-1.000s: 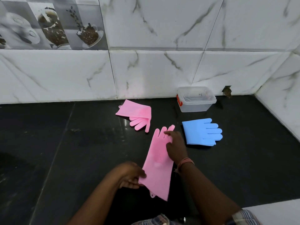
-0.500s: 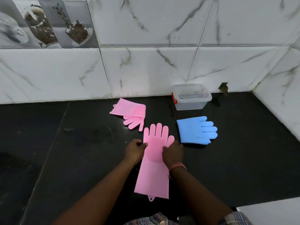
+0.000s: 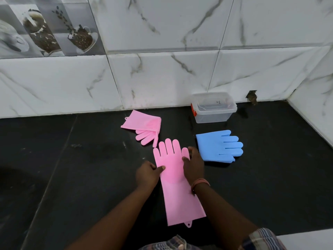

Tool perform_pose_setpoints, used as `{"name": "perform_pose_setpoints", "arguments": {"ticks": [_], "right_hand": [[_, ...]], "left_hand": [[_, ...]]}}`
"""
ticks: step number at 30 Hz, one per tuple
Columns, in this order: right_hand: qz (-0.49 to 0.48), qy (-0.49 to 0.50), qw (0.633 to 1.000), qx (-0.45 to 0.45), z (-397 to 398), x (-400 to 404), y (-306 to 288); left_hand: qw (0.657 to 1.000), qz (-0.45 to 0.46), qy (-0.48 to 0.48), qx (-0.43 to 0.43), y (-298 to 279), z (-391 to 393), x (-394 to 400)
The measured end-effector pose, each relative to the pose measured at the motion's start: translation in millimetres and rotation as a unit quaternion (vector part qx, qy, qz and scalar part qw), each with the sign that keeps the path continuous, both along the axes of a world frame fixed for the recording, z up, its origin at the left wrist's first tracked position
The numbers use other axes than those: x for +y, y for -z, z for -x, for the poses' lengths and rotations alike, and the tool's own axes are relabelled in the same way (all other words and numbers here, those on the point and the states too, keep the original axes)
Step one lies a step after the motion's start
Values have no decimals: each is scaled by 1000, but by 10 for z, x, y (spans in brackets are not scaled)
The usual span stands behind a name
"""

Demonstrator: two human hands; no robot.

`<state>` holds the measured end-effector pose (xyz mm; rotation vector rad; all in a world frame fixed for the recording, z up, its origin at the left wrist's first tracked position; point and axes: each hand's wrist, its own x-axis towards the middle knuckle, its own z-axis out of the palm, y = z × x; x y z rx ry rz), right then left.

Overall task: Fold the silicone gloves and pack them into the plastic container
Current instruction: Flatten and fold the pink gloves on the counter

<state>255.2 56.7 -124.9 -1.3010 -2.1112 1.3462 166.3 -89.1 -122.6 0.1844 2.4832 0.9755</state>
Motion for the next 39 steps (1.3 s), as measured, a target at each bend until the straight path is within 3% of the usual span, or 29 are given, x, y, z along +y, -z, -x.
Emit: {"name": "perform_pose_setpoints", "arguments": {"ticks": [2, 4, 6, 10, 17, 22, 26, 35, 37, 39], "right_hand": [[-103, -26, 992, -65, 34, -19, 6], [-240, -73, 960, -125, 54, -45, -1], [-291, -141, 935, -149, 59, -80, 52], [-269, -212, 923, -173, 12, -228, 286], [-266, -175, 929, -188, 89, -293, 203], [-358, -272, 876, -175, 118, -110, 311], [-367, -271, 867, -201, 144, -93, 380], [-332, -231, 893, -198, 448, -39, 117], [-343, -220, 901, -144, 606, -40, -19], [-285, -244, 924, -66, 801, -35, -112]], "left_hand": [[997, 6, 30, 70, -1, -8, 32], [983, 15, 93, 155, 48, -9, 76], [961, 57, 167, 212, 114, 2, 126], [932, 107, 252, 238, 234, 9, 187], [928, 43, 273, 251, 298, 88, 209], [908, -3, 308, 283, 356, 120, 376], [904, -29, 325, 277, 500, 226, 318], [923, -90, 246, 280, 500, 244, 294], [923, -77, 205, 317, 473, 245, 288], [930, -42, 146, 334, 469, 260, 284]]}}
